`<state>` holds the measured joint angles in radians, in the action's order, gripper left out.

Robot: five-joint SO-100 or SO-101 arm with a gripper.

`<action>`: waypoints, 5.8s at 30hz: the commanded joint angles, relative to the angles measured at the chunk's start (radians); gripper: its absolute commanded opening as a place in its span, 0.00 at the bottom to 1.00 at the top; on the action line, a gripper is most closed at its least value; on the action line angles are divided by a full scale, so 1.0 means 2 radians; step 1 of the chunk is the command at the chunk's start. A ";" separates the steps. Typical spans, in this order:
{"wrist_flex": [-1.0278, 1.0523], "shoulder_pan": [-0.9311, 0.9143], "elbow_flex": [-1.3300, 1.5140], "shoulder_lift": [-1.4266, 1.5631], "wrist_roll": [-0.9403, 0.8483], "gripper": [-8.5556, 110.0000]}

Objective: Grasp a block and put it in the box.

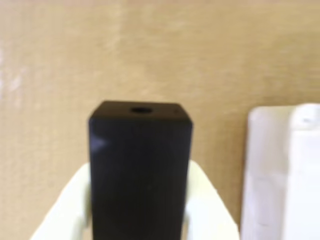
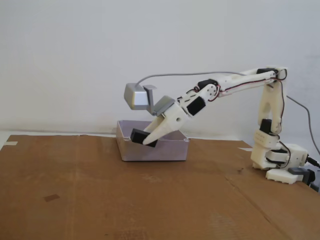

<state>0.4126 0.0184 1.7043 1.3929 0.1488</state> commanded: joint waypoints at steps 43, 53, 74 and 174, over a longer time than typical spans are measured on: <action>-0.002 -0.183 -0.056 0.115 -0.006 0.15; -0.002 -0.239 -0.051 0.114 -0.006 0.15; -0.006 -0.262 0.029 0.108 -0.006 0.15; -0.038 -0.245 0.058 -0.018 -0.005 0.24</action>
<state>0.3850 -0.4817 1.8546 1.3177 0.1488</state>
